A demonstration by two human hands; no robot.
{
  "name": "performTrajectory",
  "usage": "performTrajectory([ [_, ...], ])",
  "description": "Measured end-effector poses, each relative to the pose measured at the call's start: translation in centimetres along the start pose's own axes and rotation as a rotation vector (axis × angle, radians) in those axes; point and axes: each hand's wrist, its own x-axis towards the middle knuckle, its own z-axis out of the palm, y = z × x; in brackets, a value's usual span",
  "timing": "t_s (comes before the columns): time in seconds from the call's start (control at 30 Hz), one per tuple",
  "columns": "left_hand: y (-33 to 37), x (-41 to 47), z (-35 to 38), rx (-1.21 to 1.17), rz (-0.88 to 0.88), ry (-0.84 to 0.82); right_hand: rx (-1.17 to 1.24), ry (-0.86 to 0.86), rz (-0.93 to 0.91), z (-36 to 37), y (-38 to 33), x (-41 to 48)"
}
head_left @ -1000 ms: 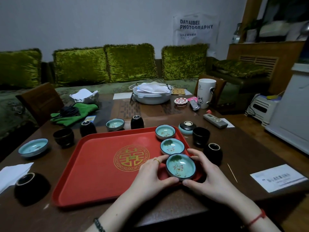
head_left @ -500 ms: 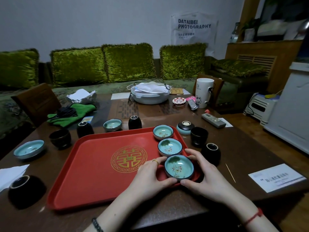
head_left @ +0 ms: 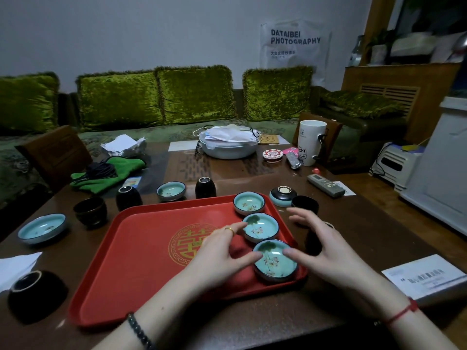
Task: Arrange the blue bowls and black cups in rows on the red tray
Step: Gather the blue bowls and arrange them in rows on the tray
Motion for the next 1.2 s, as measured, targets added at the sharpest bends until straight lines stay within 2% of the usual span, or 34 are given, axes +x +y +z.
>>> performTrajectory([
  [0.27,1.0,6.3,-2.2,0.082,0.029,0.024,-0.058,0.045,0.016,-4.2,1.0,5.6],
  [0.6,0.2,15.1,-0.1,0.184,0.029,-0.062,-0.099,0.037,0.112,-6.1,6.9,12.3],
  [0.87,-1.4,21.5,3.5,0.3,0.005,-0.192,-0.119,-0.082,0.188,-5.5,13.2,16.0],
  [1.07,-2.2,23.2,5.5,0.388,-0.017,-0.33,-0.037,-0.254,0.169,-3.6,15.7,16.3],
  [1.2,-2.2,23.8,6.0,0.378,-0.02,-0.337,-0.031,-0.257,0.12,-2.9,16.2,16.6],
])
